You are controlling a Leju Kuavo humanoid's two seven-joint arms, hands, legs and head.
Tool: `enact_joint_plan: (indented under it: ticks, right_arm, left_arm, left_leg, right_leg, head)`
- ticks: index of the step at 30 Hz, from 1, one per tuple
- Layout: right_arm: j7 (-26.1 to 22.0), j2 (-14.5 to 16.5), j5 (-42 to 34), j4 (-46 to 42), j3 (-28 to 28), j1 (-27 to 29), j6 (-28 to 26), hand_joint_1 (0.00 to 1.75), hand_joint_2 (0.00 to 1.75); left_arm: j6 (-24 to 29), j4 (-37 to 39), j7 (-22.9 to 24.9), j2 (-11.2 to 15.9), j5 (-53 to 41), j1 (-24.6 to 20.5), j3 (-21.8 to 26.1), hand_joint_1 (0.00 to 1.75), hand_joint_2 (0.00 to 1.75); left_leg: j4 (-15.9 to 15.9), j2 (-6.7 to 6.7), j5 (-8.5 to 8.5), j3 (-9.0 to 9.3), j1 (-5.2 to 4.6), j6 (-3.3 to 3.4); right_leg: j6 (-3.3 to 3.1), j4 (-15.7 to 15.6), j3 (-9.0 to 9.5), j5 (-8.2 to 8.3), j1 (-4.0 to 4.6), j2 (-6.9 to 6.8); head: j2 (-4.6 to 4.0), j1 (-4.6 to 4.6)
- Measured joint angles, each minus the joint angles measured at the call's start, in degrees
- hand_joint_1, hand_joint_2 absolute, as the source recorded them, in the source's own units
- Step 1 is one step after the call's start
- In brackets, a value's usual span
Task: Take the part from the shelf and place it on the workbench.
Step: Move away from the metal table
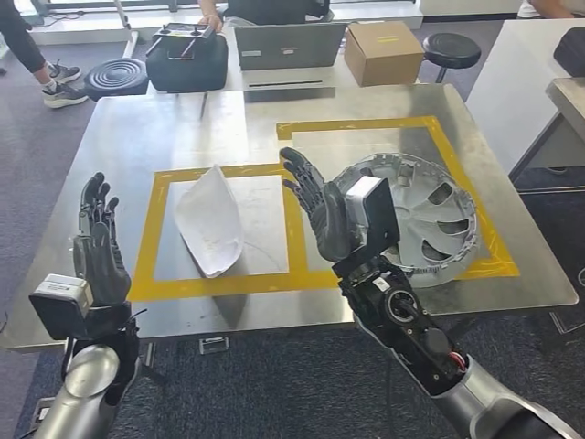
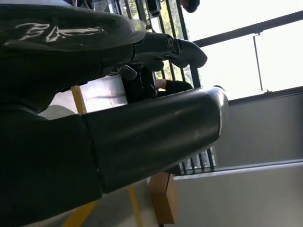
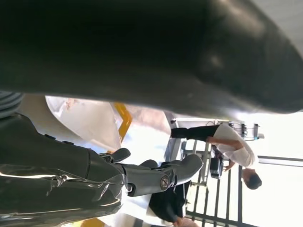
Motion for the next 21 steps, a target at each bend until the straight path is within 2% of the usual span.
enact_joint_plan:
  ticks: [1,3,4,5,6,7,8,9,10,11,12,14,15,16,17,18,19,20,21]
  right_arm:
    - [0.0,0.0,0.0,0.0,0.0,0.0,0.0,0.00,0.00]
    - [0.0,-0.1,0.0,0.0,0.0,0.1,0.0,0.00,0.00]
    - [0.0,-0.1,0.0,-0.1,0.0,0.1,0.0,0.00,0.00]
    - [0.0,-0.1,0.0,-0.1,0.0,0.2,0.0,0.00,0.00]
    - [0.0,-0.1,0.0,-0.1,0.0,0.2,0.0,0.00,0.00]
    - [0.0,-0.1,0.0,-0.1,0.0,0.3,0.0,0.00,0.00]
    - [0.0,-0.1,0.0,-0.1,0.0,0.2,0.0,0.00,0.00]
    - [0.0,-0.1,0.0,-0.1,0.0,0.2,0.0,0.00,0.00]
    - [0.0,-0.1,0.0,-0.2,0.0,0.1,0.0,0.00,0.00]
    - [0.0,-0.1,0.0,-0.2,0.0,0.1,0.0,0.00,0.00]
    - [0.0,-0.1,0.0,-0.3,0.0,0.0,0.0,0.00,0.00]
    - [-0.1,-0.1,0.0,-0.4,0.0,0.0,0.0,0.00,0.00]
    - [0.0,-0.1,0.0,-0.4,0.0,-0.1,0.0,0.00,0.00]
    - [0.0,-0.1,0.0,-0.5,0.0,-0.1,0.0,0.00,0.00]
    - [0.0,-0.1,0.0,-0.5,0.0,-0.2,0.0,0.00,0.00]
    - [0.0,-0.1,0.0,-0.5,0.0,-0.2,0.0,0.00,0.00]
    - [0.0,-0.1,0.0,-0.5,0.1,-0.1,0.0,0.00,0.00]
    - [0.0,-0.1,0.0,-0.5,0.1,-0.1,0.0,0.00,0.00]
    - [0.0,-0.1,0.0,-0.5,0.1,-0.1,0.0,0.00,0.00]
  left_arm:
    - [0.0,0.0,0.0,0.0,0.0,0.0,0.0,0.00,0.00]
    - [0.0,0.0,0.0,0.0,0.0,0.1,0.0,0.00,0.00]
    - [0.0,0.0,0.0,0.0,0.0,0.1,0.0,0.00,0.00]
    - [0.0,0.0,0.0,0.0,0.0,0.2,0.0,0.00,0.00]
    - [0.0,0.0,0.0,0.0,0.0,0.2,0.0,0.00,0.00]
    - [0.0,-0.1,0.0,0.0,0.0,0.2,0.0,0.00,0.00]
    - [0.0,-0.1,0.0,0.0,0.0,0.3,0.0,0.00,0.00]
    - [0.0,-0.1,0.0,0.0,0.0,0.2,0.0,0.00,0.00]
    - [0.0,-0.1,0.0,0.0,0.0,0.2,0.0,0.00,0.00]
    - [0.0,-0.2,0.0,0.0,0.0,0.2,0.0,0.00,0.00]
    - [0.0,-0.2,0.0,0.0,0.0,0.2,0.0,0.00,0.00]
    - [0.0,-0.3,0.0,0.0,-0.1,0.2,0.0,0.00,0.00]
    - [0.0,-0.4,0.0,0.0,-0.1,0.2,0.0,0.00,0.00]
    - [0.0,-0.4,0.0,0.0,-0.1,0.1,0.0,0.00,0.00]
    - [0.0,-0.4,0.0,0.0,-0.1,0.1,0.0,0.00,0.00]
    - [0.0,-0.4,0.0,0.0,-0.1,0.2,0.0,0.00,0.00]
    - [0.0,-0.4,0.0,0.0,-0.1,0.2,0.0,0.00,0.00]
    - [0.0,-0.4,0.0,0.1,-0.1,0.3,0.0,0.00,0.00]
    - [0.0,-0.4,0.0,0.1,-0.1,0.3,0.0,0.00,0.00]
  left_leg:
    - [-0.2,0.14,0.47,-0.41,-0.01,0.58]
    - [-0.2,0.32,1.33,-1.46,-0.34,1.31]
    - [-0.1,0.36,1.78,-2.06,-0.55,1.47]
    - [-0.1,0.38,2.24,-2.67,-0.76,1.56]
    - [0.0,0.36,2.70,-3.27,-0.95,1.58]
    - [0.0,0.34,3.14,-3.80,-1.12,1.57]
    - [0.0,0.33,3.56,-4.23,-1.24,1.52]
    - [0.1,0.31,3.95,-4.58,-1.40,1.39]
    - [0.1,0.33,4.37,-4.85,-1.50,1.20]
    - [0.0,0.37,4.85,-5.03,-1.50,0.93]
    - [-0.1,0.43,5.38,-5.17,-1.47,0.61]
    - [-0.3,0.41,6.09,-5.40,-1.40,-0.04]
    - [0.3,0.30,5.25,-5.83,-1.42,-0.35]
    - [2.1,0.18,3.26,-6.65,-1.36,-0.68]
    - [5.2,0.09,0.33,-7.80,-1.16,-1.01]
    - [9.3,0.07,-2.77,-9.14,-0.89,-1.37]
    - [13.5,0.07,-4.99,-10.26,-0.56,-1.73]
    - [16.7,0.08,-5.77,-10.80,-0.24,-2.06]
    - [18.2,0.08,-5.20,-10.46,0.06,-2.35]
  right_leg:
    - [0.08,2.4,-0.99,-2.27,-0.05,-0.05]
    - [0.13,10.2,-3.50,-7.76,0.09,-0.11]
    - [0.11,13.8,-4.36,-9.48,0.17,-0.10]
    - [0.03,15.8,-4.36,-9.93,0.28,-0.09]
    - [-0.16,15.7,-3.32,-9.17,0.41,-0.10]
    - [-0.46,13.4,-1.22,-7.56,0.57,-0.10]
    - [-0.90,9.6,1.61,-5.90,0.83,-0.09]
    - [-1.40,5.1,4.57,-4.99,1.11,-0.11]
    - [-1.81,1.2,7.03,-4.69,1.34,-0.14]
    - [-2.16,-1.3,8.48,-4.81,1.56,-0.13]
    - [-2.39,-2.5,9.08,-4.96,1.72,-0.12]
    - [-2.77,-3.3,8.63,-3.92,1.66,-0.23]
    - [-3.08,-3.6,8.21,-3.19,1.48,-0.35]
    - [-3.40,-3.9,7.61,-2.37,1.25,-0.51]
    - [-3.66,-4.1,6.97,-1.60,1.07,-0.66]
    - [-3.84,-4.1,6.02,-0.88,1.03,-0.66]
    - [-3.85,-4.1,5.10,-0.18,1.01,-0.71]
    - [-3.75,-4.0,4.20,0.50,0.98,-0.73]
    - [-3.59,-4.0,3.34,1.15,0.93,-0.74]
  head:
    - [0.00,0.28]
    - [0.00,0.98]
    - [0.00,1.31]
    - [0.00,1.53]
    - [0.00,1.72]
    - [0.00,1.90]
    - [0.00,2.11]
    - [0.00,2.33]
    - [0.00,2.44]
    - [0.00,2.48]
    - [0.00,2.50]
    - [0.00,2.53]
    - [0.00,2.46]
    - [0.00,2.12]
    - [0.00,1.72]
    - [0.00,1.28]
    - [0.00,0.86]
    - [0.00,0.57]
    - [0.00,0.30]
